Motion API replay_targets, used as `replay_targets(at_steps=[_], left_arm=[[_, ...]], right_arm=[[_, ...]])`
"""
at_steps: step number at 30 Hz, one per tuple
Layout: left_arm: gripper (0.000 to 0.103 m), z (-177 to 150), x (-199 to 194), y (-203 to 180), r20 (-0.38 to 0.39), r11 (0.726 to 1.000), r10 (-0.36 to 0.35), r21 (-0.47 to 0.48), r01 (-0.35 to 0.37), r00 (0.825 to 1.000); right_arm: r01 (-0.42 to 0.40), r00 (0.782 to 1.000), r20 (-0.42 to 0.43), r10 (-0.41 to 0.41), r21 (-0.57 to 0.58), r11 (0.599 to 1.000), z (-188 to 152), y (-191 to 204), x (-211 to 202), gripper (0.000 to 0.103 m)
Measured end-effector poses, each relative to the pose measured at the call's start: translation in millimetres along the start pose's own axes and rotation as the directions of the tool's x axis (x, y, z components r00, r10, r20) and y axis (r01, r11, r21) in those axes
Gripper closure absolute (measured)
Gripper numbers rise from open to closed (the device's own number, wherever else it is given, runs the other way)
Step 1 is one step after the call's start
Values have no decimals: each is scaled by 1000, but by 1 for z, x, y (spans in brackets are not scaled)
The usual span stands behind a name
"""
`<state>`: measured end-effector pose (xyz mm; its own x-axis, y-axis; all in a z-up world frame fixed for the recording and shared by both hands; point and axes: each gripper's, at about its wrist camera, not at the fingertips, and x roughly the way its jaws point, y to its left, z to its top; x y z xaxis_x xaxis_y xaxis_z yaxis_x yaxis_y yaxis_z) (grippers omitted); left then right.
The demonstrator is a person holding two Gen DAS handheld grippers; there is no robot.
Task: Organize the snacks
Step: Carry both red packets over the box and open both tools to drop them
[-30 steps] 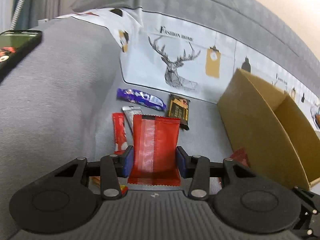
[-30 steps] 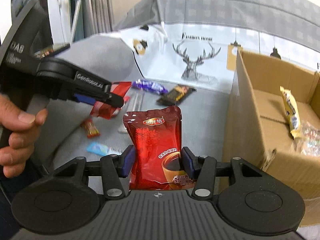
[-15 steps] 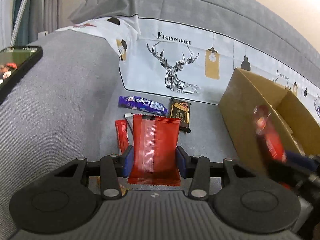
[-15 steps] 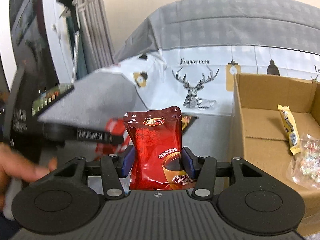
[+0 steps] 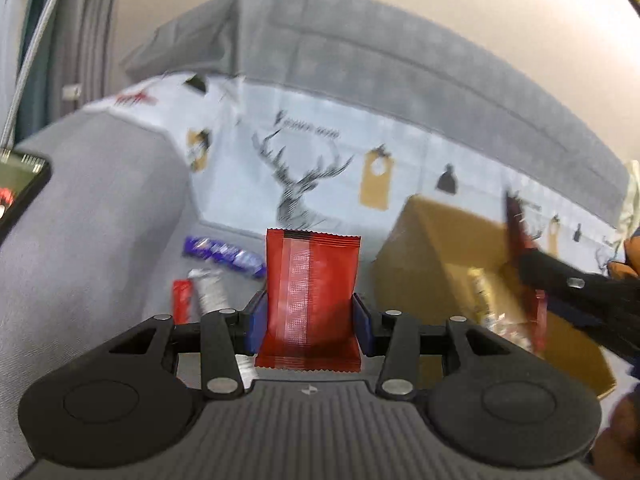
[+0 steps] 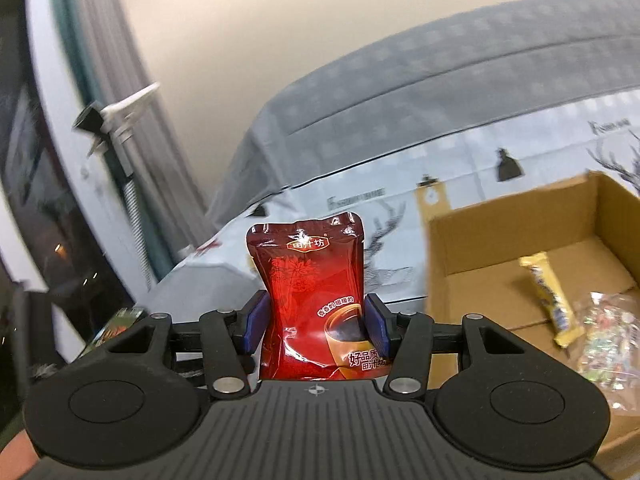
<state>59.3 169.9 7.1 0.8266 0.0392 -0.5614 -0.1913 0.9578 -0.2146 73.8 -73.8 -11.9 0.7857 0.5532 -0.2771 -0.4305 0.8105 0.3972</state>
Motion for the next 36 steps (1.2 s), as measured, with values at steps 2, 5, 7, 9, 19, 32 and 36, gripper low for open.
replay_targets(at_steps=[2,5,7,9,19,32,36], left_arm=[[54,2,-5,-13,15,1000,-14,0,14,1000],[54,5,-9,-33,23,999,-37,6,37,999],[54,8,-8,-45,19,999,-47,16,47,999],[54,12,-5,-57,21,998,-57,35,56,998],[54,44,16,-131,75,988,-143,68,138,987],[54,47,56,-227,45,957,-242,178,231,969],[54,48,68,-246,38,949,-259,196,247,965]], right_arm=[[37,999,11,-37,35,999,6,-11,0,49],[93,995,18,-95,82,992,11,-24,0,49],[116,993,22,-119,100,988,13,-31,-2,49],[127,991,25,-131,112,986,12,-35,-5,49],[222,966,113,-233,104,969,30,-74,-40,49],[327,924,128,-359,216,920,41,-125,-56,49],[378,894,153,-420,242,894,43,-134,-63,49]])
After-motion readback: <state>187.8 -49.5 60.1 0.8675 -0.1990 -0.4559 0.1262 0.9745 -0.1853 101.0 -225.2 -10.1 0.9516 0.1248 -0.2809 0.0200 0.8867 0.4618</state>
